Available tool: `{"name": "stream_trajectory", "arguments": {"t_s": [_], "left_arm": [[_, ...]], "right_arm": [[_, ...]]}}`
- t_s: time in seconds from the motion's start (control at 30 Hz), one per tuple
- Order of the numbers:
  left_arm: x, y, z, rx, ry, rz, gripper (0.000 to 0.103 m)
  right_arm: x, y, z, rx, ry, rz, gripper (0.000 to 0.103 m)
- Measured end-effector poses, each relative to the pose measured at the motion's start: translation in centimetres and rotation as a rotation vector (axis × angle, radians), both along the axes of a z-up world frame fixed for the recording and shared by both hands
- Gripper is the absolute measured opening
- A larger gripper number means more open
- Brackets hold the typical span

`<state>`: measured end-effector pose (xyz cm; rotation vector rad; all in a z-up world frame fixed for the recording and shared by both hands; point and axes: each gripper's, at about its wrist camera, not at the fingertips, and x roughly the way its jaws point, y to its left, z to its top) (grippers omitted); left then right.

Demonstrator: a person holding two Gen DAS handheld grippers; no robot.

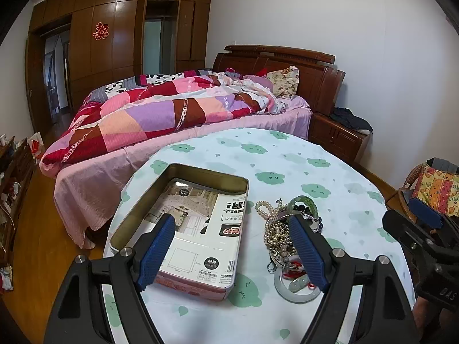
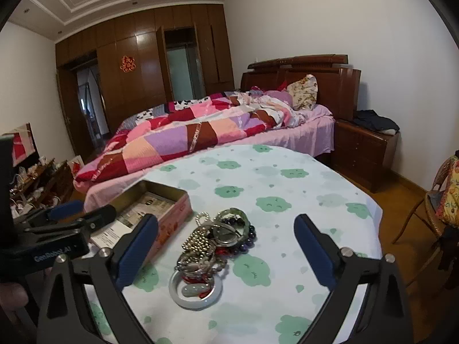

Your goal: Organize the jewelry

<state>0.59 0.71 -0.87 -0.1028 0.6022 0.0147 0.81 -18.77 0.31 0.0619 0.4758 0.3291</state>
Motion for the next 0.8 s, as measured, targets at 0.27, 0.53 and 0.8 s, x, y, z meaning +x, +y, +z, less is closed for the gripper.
{"name": "stream_trajectory", "arguments": {"t_s": [0.27, 0.53, 0.8], "left_arm": [[-0.1, 0.0, -0.2, 0.0, 0.004, 0.001, 0.081], [-0.1, 0.1, -0.4, -0.003, 0.004, 0.003, 0.081], [0.0, 0.2, -0.5, -0.007, 0.006, 0.001, 0.081]], "right_arm": [[-0.1, 0.3, 0.0, 0.011, -0.006, 0.022, 0.098], [-1.3, 0.3, -0.7, 0.058, -0.002, 0.067, 0.099], [-2.6, -0.3, -0.8, 0.067, -0.039, 0.041, 0.103]]}}
